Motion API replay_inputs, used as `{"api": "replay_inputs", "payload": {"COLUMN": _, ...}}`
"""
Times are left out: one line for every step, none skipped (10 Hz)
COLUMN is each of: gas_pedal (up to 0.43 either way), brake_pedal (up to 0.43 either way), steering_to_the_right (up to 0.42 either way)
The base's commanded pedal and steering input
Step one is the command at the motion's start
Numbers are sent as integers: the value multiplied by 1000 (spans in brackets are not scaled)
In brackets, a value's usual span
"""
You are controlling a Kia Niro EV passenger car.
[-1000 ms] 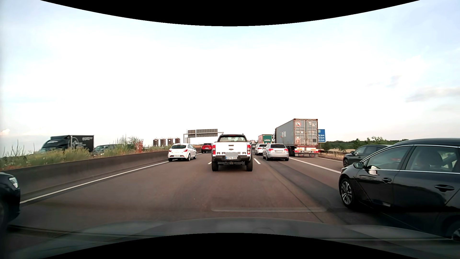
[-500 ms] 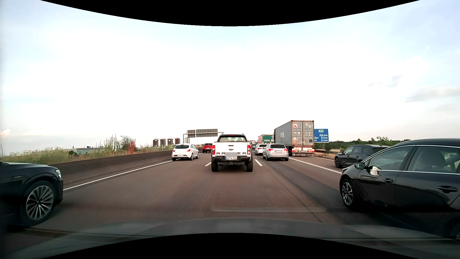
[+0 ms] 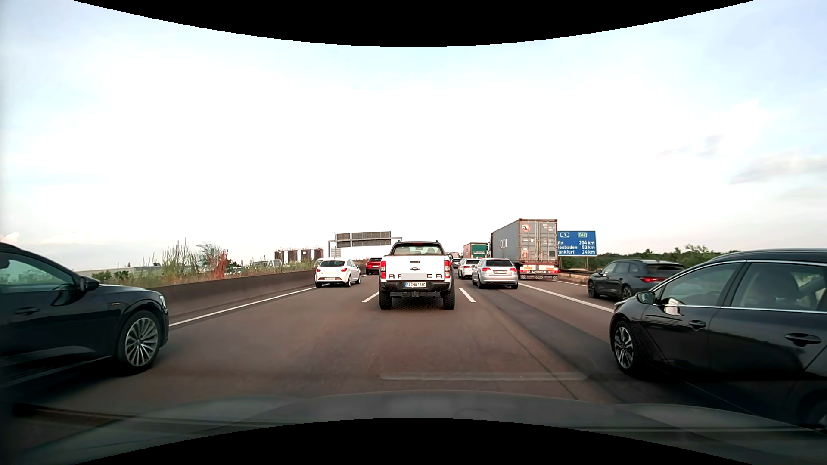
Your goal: Follow the waypoints while adhering to traffic rules and regulations
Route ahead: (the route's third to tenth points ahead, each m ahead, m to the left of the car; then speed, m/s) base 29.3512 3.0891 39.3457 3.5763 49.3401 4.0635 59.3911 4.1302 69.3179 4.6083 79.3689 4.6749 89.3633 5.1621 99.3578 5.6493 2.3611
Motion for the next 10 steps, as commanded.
{"api": "replay_inputs", "payload": {"gas_pedal": 0, "brake_pedal": 0, "steering_to_the_right": -6}}
{"api": "replay_inputs", "payload": {"gas_pedal": 0, "brake_pedal": 0, "steering_to_the_right": -5}}
{"api": "replay_inputs", "payload": {"gas_pedal": 0, "brake_pedal": 0, "steering_to_the_right": -5}}
{"api": "replay_inputs", "payload": {"gas_pedal": 0, "brake_pedal": 0, "steering_to_the_right": -5}}
{"api": "replay_inputs", "payload": {"gas_pedal": 0, "brake_pedal": 0, "steering_to_the_right": -5}}
{"api": "replay_inputs", "payload": {"gas_pedal": 0, "brake_pedal": 0, "steering_to_the_right": -5}}
{"api": "replay_inputs", "payload": {"gas_pedal": 0, "brake_pedal": 0, "steering_to_the_right": -6}}
{"api": "replay_inputs", "payload": {"gas_pedal": 0, "brake_pedal": 0, "steering_to_the_right": -6}}
{"api": "replay_inputs", "payload": {"gas_pedal": 0, "brake_pedal": 0, "steering_to_the_right": -6}}
{"api": "replay_inputs", "payload": {"gas_pedal": 0, "brake_pedal": 0, "steering_to_the_right": -6}}
